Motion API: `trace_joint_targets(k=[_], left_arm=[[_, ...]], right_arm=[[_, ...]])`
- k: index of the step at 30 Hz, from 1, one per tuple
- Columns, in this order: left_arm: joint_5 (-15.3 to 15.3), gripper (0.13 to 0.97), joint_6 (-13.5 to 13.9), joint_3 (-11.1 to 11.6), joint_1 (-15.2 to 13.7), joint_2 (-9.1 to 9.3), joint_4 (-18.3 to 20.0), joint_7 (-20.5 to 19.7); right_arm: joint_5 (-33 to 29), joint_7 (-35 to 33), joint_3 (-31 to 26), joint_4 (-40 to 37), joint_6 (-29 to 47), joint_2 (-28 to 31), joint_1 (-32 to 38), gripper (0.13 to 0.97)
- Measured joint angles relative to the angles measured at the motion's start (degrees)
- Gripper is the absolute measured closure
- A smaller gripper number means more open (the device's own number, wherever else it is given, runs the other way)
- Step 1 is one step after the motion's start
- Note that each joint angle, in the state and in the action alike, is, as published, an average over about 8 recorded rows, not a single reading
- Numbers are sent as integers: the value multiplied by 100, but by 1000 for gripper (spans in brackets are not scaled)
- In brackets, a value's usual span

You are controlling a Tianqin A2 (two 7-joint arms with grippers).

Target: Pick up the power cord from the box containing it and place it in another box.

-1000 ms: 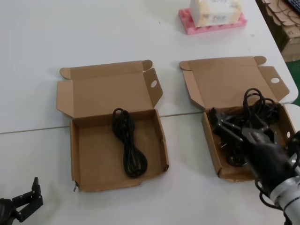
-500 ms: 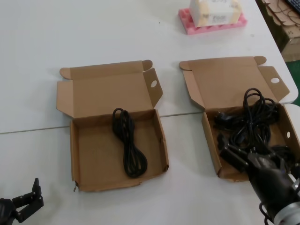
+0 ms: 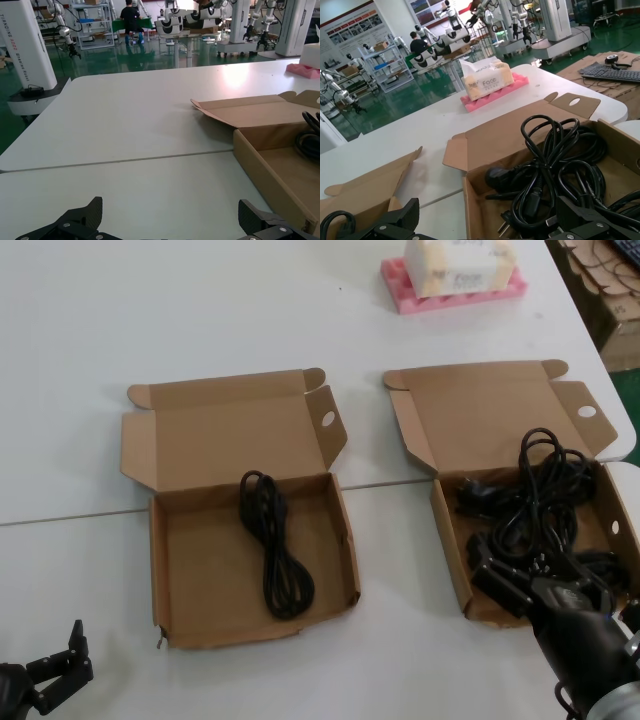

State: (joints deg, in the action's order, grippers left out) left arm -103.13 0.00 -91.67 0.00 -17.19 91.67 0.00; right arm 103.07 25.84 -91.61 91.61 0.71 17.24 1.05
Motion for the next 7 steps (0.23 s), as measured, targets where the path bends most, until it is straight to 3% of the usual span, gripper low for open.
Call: trace_joint_targets(k=[7], left_arm=[[0, 132, 0, -1, 0, 0, 0, 0]], right_arm=[[0, 0, 0, 0, 0, 0, 0, 129]])
